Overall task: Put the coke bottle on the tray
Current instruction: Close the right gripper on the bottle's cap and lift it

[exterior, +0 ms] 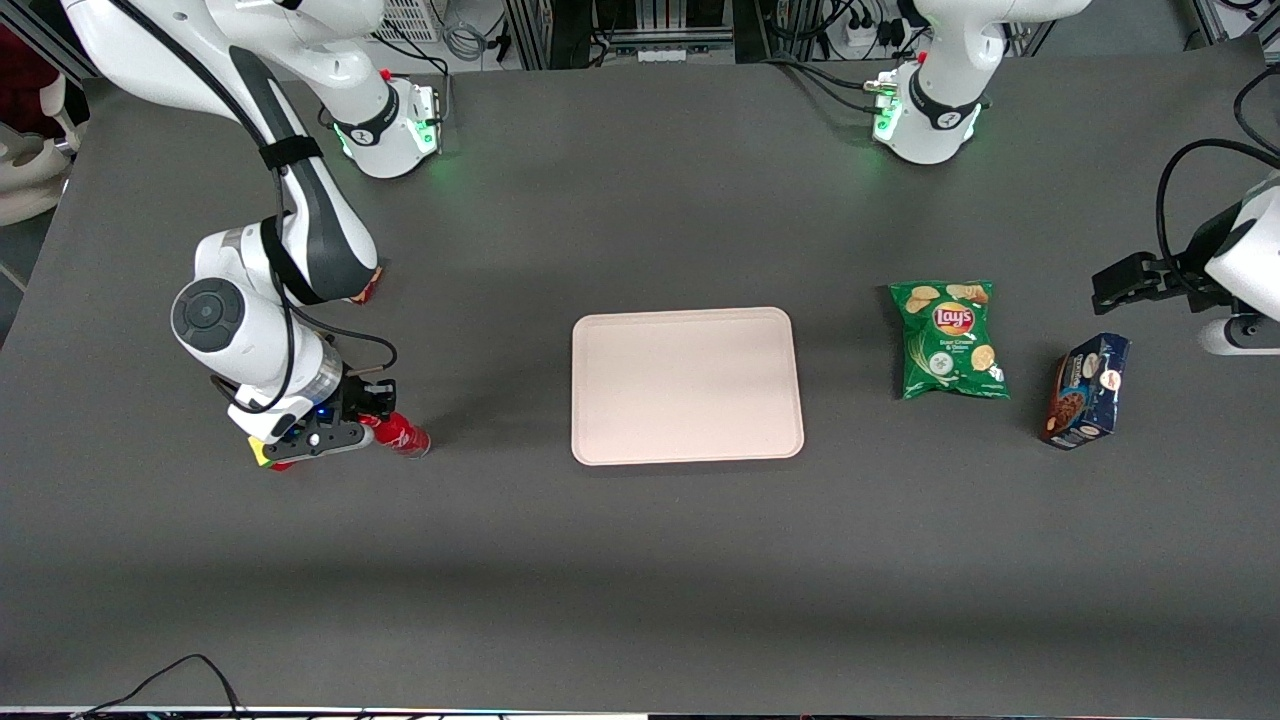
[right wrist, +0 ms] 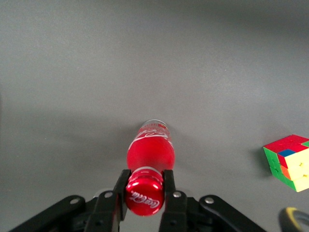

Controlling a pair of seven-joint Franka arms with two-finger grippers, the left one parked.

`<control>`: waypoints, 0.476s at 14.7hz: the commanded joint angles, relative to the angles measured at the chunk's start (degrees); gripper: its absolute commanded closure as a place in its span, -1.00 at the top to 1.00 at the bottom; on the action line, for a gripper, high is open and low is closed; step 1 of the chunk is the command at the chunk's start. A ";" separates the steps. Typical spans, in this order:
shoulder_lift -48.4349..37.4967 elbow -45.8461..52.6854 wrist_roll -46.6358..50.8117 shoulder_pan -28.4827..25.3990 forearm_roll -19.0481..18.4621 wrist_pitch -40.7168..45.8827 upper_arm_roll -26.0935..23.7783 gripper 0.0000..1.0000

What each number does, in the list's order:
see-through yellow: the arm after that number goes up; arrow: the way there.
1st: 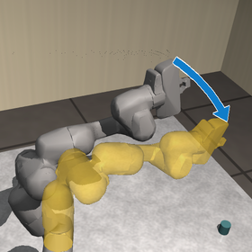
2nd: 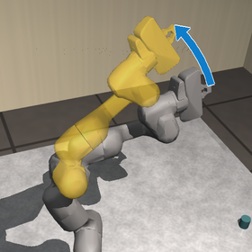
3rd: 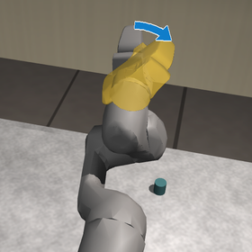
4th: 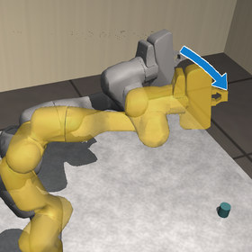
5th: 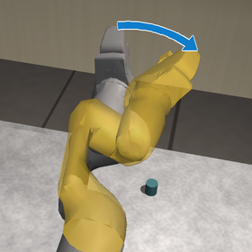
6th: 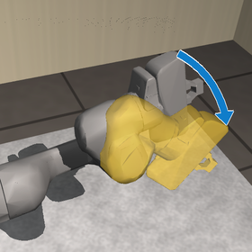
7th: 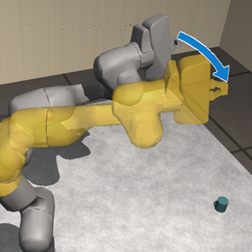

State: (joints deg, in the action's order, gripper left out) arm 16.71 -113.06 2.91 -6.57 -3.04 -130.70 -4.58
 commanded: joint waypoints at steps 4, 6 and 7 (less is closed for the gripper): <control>-5.98 5.55 1.22 -0.20 -1.00 12.71 -1.13 -1.00; -8.00 10.12 1.92 -0.29 -0.39 21.32 -2.80 -1.00; -8.71 12.84 2.79 -0.20 -0.30 25.54 -3.76 -1.00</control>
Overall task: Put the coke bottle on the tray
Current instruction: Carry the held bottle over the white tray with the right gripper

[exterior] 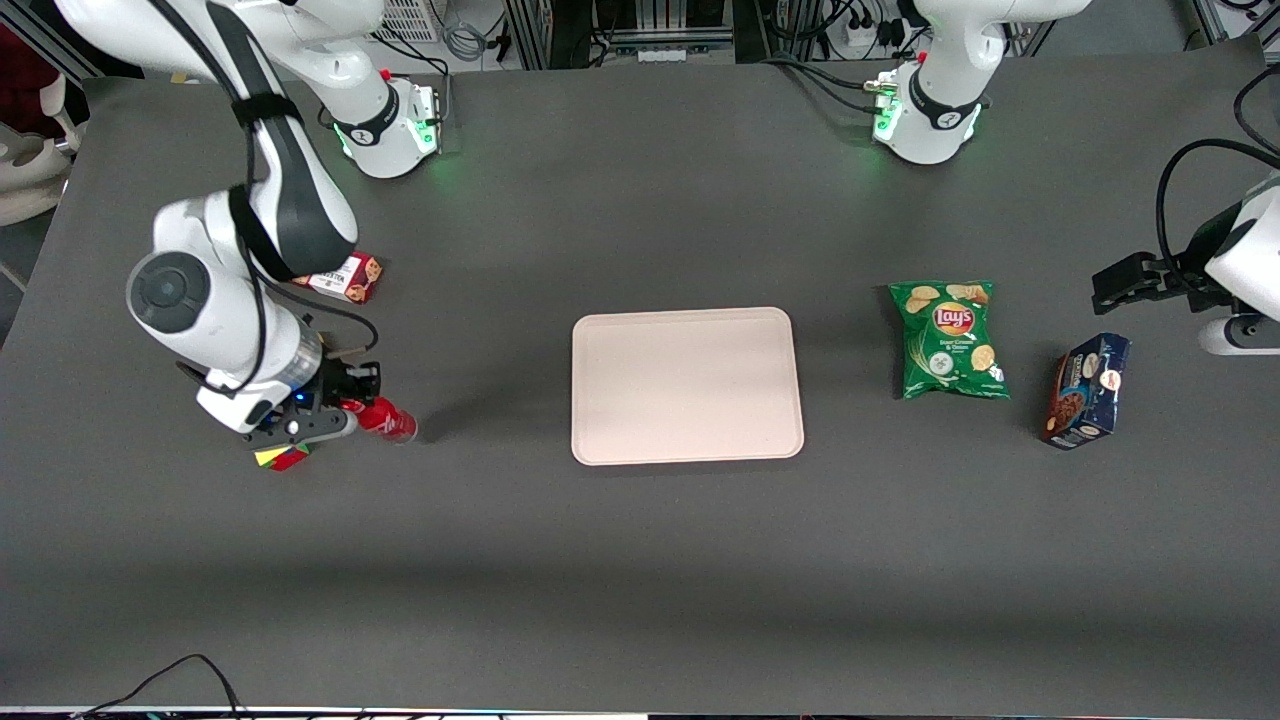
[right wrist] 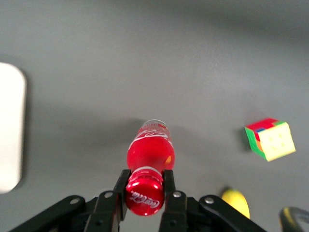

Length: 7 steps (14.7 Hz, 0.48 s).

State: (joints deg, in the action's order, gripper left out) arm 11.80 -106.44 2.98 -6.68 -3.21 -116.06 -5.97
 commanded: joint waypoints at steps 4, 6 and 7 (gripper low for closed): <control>-3.19 18.17 10.27 -0.18 0.05 22.62 -8.59 -1.00; -2.58 20.91 15.54 -0.36 0.05 23.86 -11.94 -1.00; -1.62 22.14 18.79 -1.23 0.05 23.78 -13.69 -1.00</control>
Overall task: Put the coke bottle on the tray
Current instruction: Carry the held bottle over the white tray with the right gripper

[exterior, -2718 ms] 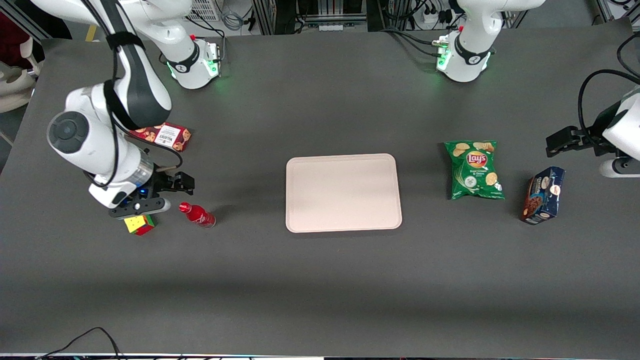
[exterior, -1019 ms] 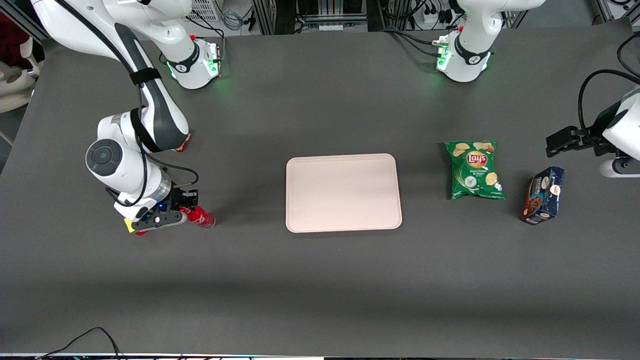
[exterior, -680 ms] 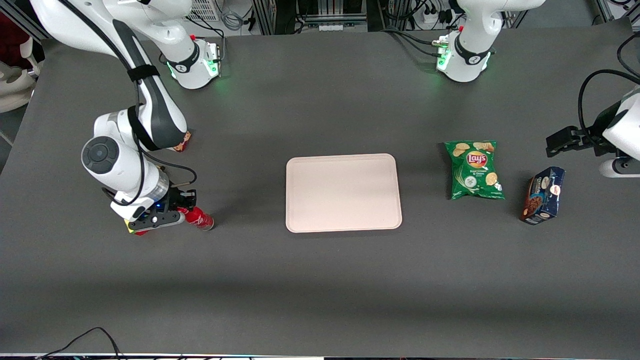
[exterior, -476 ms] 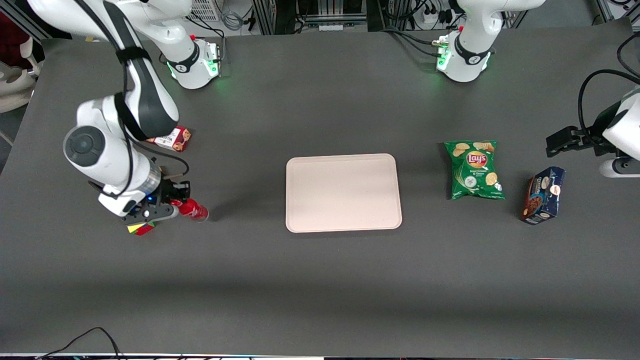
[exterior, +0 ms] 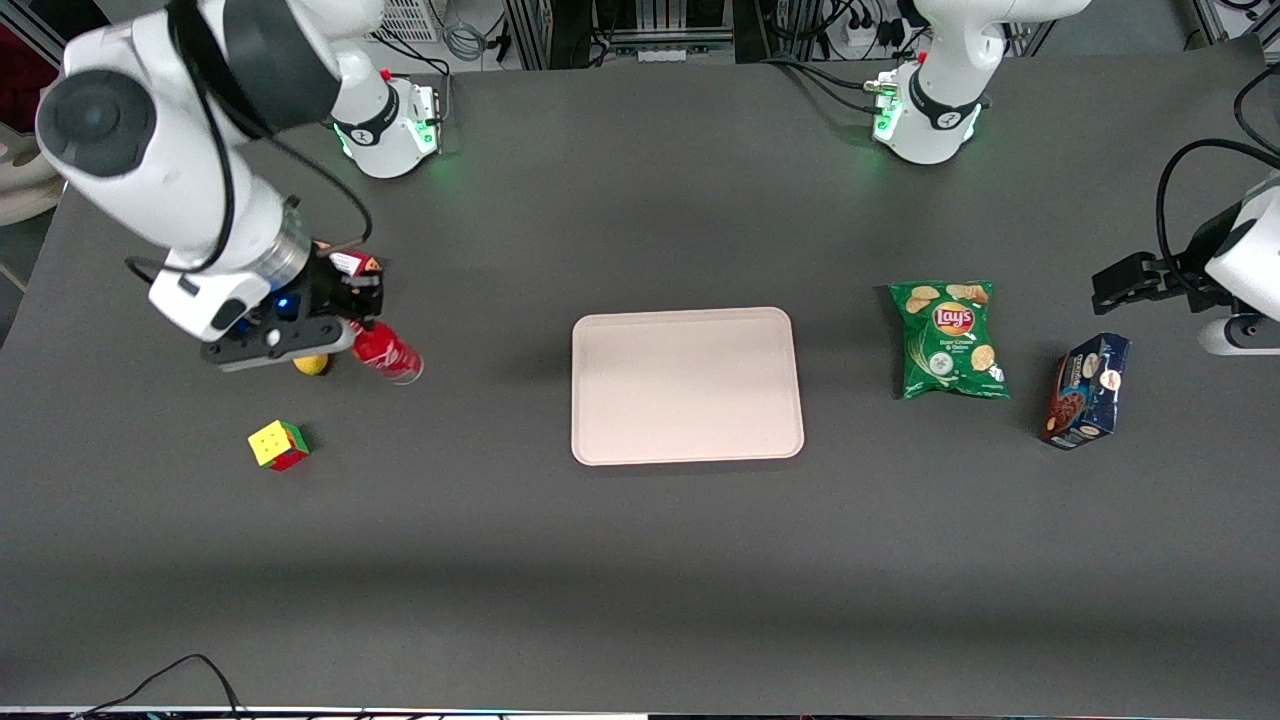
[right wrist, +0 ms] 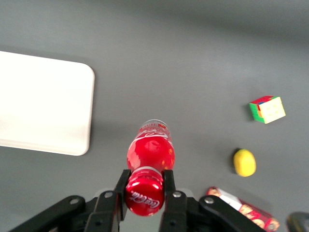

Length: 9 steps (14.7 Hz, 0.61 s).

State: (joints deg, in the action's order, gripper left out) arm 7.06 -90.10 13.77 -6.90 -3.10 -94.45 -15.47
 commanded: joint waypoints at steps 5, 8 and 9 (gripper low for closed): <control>13.48 15.29 21.19 -9.69 -0.59 1.37 -4.75 -1.00; 18.94 16.10 23.22 -12.87 -2.78 -2.30 -4.66 -1.00; 20.70 16.10 25.14 -13.40 -4.10 -3.89 -4.75 -1.00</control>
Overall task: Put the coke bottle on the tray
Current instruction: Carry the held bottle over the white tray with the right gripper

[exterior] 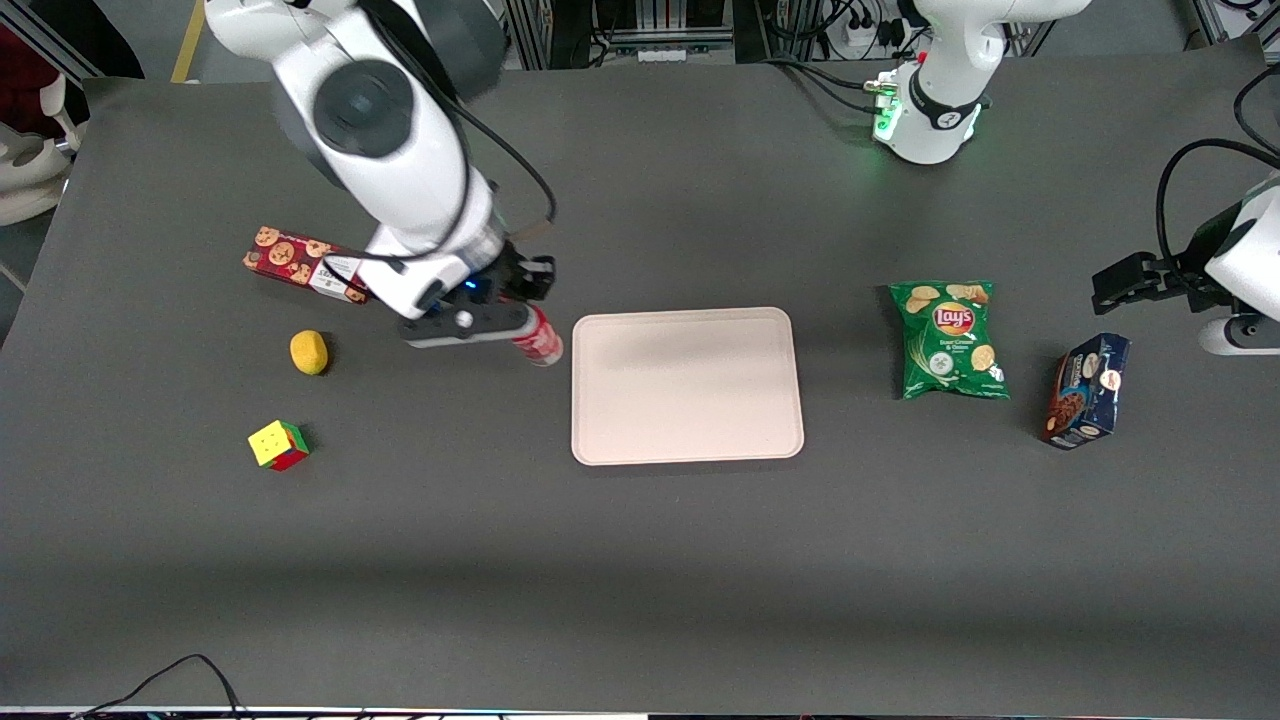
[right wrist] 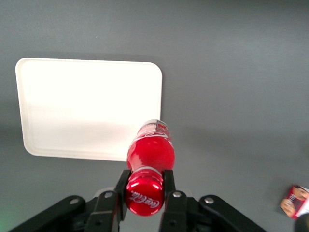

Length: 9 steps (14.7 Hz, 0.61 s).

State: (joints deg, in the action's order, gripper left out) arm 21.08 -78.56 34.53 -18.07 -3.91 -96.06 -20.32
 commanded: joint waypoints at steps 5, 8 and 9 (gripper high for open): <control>12.84 1.76 7.57 -3.81 -6.28 -12.03 0.10 -1.00; 14.25 -0.45 9.23 -3.90 -6.72 -15.38 0.10 -1.00; 14.42 -0.71 9.33 -3.90 -7.07 -15.65 0.10 -1.00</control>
State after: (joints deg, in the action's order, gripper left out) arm 35.54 -78.72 41.11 -21.44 -9.15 -110.50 -20.28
